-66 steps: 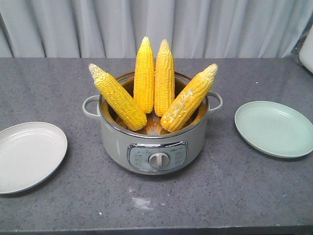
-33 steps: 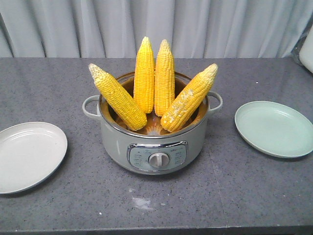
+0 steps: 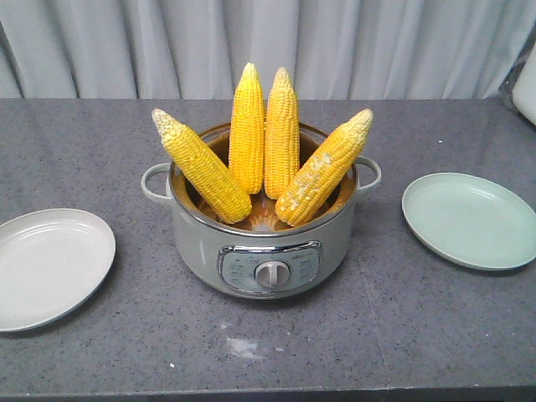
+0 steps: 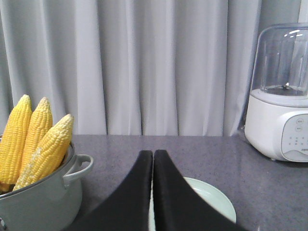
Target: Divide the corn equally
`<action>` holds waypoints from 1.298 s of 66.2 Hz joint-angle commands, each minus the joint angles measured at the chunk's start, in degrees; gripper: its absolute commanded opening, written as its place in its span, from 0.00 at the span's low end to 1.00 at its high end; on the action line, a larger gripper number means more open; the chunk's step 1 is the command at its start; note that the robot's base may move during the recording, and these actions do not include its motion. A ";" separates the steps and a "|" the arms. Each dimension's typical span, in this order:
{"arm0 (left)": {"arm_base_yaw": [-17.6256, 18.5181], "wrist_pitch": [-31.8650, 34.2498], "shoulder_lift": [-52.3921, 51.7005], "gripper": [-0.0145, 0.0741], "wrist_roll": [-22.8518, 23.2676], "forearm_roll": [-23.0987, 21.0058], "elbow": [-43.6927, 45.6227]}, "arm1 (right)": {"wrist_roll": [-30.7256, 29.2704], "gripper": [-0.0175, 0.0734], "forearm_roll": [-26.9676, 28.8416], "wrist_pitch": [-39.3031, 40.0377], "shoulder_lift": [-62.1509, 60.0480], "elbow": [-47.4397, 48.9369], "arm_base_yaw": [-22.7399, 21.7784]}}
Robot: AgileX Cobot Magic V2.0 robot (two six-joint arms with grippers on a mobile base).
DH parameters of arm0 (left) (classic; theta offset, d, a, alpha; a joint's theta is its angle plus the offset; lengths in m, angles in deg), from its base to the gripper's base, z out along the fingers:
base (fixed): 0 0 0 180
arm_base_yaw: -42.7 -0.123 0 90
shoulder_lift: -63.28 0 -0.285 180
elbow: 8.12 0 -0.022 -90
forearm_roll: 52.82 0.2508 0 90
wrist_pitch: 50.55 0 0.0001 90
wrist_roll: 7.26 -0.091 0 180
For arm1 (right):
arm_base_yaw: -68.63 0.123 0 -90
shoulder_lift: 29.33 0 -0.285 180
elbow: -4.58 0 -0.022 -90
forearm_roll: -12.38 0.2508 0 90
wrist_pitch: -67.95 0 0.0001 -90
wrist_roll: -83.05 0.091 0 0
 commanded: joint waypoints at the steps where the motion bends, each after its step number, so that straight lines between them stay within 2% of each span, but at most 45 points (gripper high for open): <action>1: -0.20 -4.72 7.02 0.16 0.64 -0.47 7.56 | -0.53 0.19 -0.03 -3.22 6.84 8.31 -0.24; 5: -0.20 -9.47 11.54 0.16 0.64 -0.47 12.12 | -0.53 0.19 0.46 -7.24 11.77 13.01 -0.24; 14: -0.20 -15.40 20.90 0.16 0.64 -0.47 17.77 | -0.53 0.19 1.36 -11.85 20.62 18.92 -0.24; 36: -0.20 -25.34 32.82 0.16 0.52 -0.45 18.61 | -0.53 0.19 1.31 -15.01 32.50 17.34 -0.24; 43: -0.20 -25.82 34.63 0.16 0.58 -0.45 18.61 | -0.59 0.19 1.31 -17.43 34.33 17.34 -0.24; 59: -0.20 -25.95 35.26 0.16 0.58 -0.45 18.61 | -0.71 0.21 1.17 -17.37 35.89 17.34 -0.24; 66: -0.20 -25.80 35.26 0.21 0.51 -0.40 18.61 | -0.98 0.32 1.04 -17.42 35.96 17.34 -0.24; 70: -0.20 -25.74 35.26 0.28 0.07 -0.40 18.61 | -0.95 0.43 1.16 -17.36 35.96 17.34 -0.24; 80: -0.20 -25.45 35.26 0.58 0.07 -0.45 18.61 | -0.95 0.75 1.29 -17.42 35.96 17.34 -0.24; 86: -0.20 -25.52 35.26 0.73 -1.11 -0.45 18.61 | -0.95 0.91 1.29 -18.26 35.96 17.34 -0.24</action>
